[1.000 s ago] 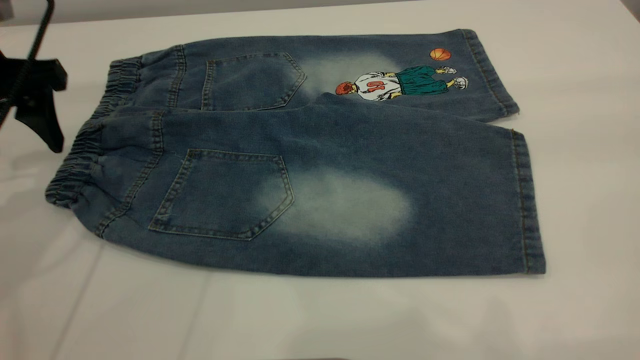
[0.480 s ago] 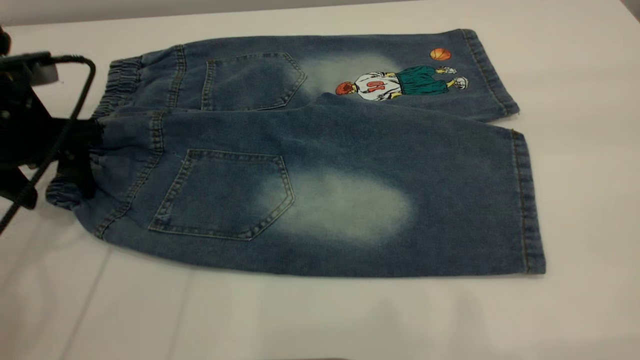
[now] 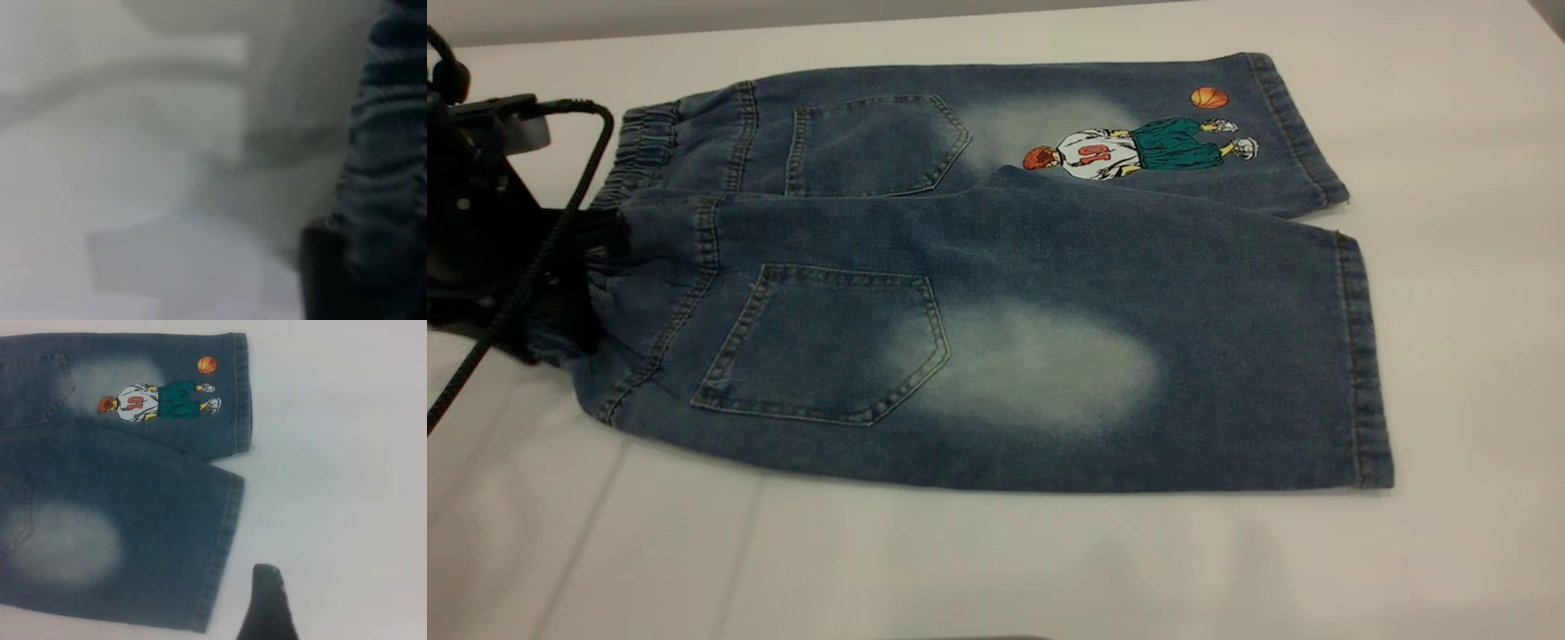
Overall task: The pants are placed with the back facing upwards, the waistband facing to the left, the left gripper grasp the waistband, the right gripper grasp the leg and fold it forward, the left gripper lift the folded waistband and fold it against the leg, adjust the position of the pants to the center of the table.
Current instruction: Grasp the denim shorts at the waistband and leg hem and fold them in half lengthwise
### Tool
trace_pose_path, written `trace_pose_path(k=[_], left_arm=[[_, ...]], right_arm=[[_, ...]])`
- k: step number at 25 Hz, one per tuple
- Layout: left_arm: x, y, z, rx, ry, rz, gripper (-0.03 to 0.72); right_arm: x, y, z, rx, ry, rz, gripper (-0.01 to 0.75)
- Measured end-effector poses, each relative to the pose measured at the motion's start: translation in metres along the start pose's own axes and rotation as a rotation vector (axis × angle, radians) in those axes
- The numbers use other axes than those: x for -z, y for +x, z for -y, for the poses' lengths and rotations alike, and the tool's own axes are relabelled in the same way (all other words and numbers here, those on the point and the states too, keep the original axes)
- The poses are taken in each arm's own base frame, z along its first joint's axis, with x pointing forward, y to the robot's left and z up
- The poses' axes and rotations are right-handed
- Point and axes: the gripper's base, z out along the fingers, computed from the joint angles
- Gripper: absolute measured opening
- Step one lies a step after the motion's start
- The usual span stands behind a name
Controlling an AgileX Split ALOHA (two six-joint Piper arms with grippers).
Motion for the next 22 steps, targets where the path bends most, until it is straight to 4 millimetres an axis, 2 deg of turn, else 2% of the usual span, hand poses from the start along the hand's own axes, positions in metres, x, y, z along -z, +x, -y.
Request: trace_pose_path(k=[1,2,9,16,18,22], left_arm=[[0.000,-0.001,0.002,0.001,0.006,0.012,0.146],[0.000,-0.002,0.003,-0.001,0.009,0.020,0.104],[0.013,-0.005,0.019,-0.063,0.029,0.066,0.090],[0.046,-0.021,0.045,-0.184,0.071,0.165,0.090],[0.050,-0.024,0.048,-0.193,0.073,0.168,0.090],[0.051,-0.025,0.048,-0.196,0.068,0.159,0.090]], right_arm=[[0.000,0.000,0.000,0.001,-0.005,-0.001,0.458],[-0.001,-0.001,-0.001,-0.001,-0.011,-0.004,0.458],[-0.019,-0.022,-0.004,0.002,-0.062,-0.091,0.458],[-0.083,-0.023,-0.004,-0.070,-0.179,-0.357,0.458],[-0.103,-0.020,-0.004,-0.088,-0.223,-0.434,0.458],[-0.130,-0.013,-0.002,-0.124,-0.266,-0.553,0.458]])
